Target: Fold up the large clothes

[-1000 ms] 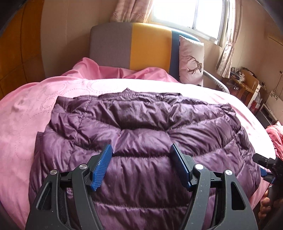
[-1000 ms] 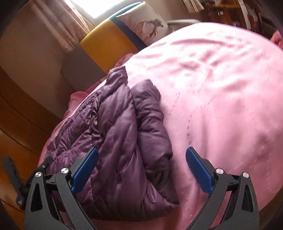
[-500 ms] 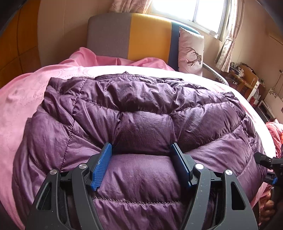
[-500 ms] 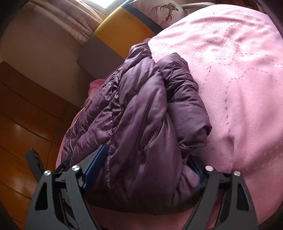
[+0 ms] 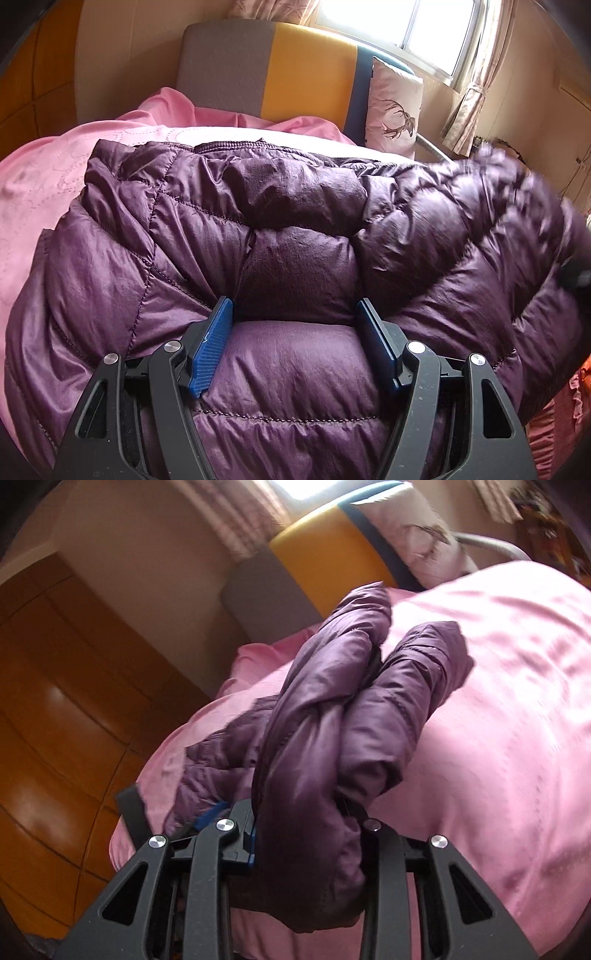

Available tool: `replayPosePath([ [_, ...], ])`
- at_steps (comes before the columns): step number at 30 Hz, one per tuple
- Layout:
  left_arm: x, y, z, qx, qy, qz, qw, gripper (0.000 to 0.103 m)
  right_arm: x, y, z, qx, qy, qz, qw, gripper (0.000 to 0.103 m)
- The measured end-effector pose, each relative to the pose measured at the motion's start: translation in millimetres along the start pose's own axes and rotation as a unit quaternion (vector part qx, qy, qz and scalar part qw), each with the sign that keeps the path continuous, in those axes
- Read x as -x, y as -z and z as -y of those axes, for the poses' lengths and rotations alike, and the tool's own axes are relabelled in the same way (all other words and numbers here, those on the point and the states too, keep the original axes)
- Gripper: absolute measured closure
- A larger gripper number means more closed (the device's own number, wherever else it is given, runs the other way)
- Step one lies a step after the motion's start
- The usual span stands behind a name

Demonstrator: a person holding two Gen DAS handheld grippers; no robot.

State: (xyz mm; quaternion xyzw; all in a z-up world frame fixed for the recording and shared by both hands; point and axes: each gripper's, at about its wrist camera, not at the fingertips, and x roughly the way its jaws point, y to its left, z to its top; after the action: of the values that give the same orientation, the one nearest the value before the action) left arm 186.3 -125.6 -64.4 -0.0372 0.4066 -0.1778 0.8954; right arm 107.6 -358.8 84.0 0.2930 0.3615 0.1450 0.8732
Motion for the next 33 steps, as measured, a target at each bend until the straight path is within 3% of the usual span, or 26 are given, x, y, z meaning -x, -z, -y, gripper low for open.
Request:
replayPosePath([
  [11,5,-2,-20,0.015,0.044,-0.001,0.9989,0.036,-50,8,-93,0.096,-0.037,-0.051,0.993,0.074],
  [15,28,-3,-43,0.05,0.085,0.002,0.9951,0.037,-62,13,-107,0.113,-0.034,-0.065,0.991,0.074],
  [20,76,3,-83,0.087,0.091,0.035,0.9915,0.037,-73,24,-124,0.15,-0.011,-0.079,0.985,0.074],
  [24,120,3,-130,0.14,0.1,0.079,0.9818,0.037,-89,36,-144,0.198,0.02,-0.093,0.976,0.074],
  [27,148,-10,-154,0.161,0.145,0.107,0.9703,0.037,-99,52,-164,0.245,0.046,-0.1,0.963,0.074],
  [30,164,-27,-153,0.143,0.174,0.121,0.9667,0.034,-106,71,-179,0.285,0.068,-0.104,0.95,0.073],
  [33,163,-45,-142,0.115,0.189,0.114,0.9686,0.027,-108,90,-190,0.328,0.085,-0.1,0.936,0.072],
])
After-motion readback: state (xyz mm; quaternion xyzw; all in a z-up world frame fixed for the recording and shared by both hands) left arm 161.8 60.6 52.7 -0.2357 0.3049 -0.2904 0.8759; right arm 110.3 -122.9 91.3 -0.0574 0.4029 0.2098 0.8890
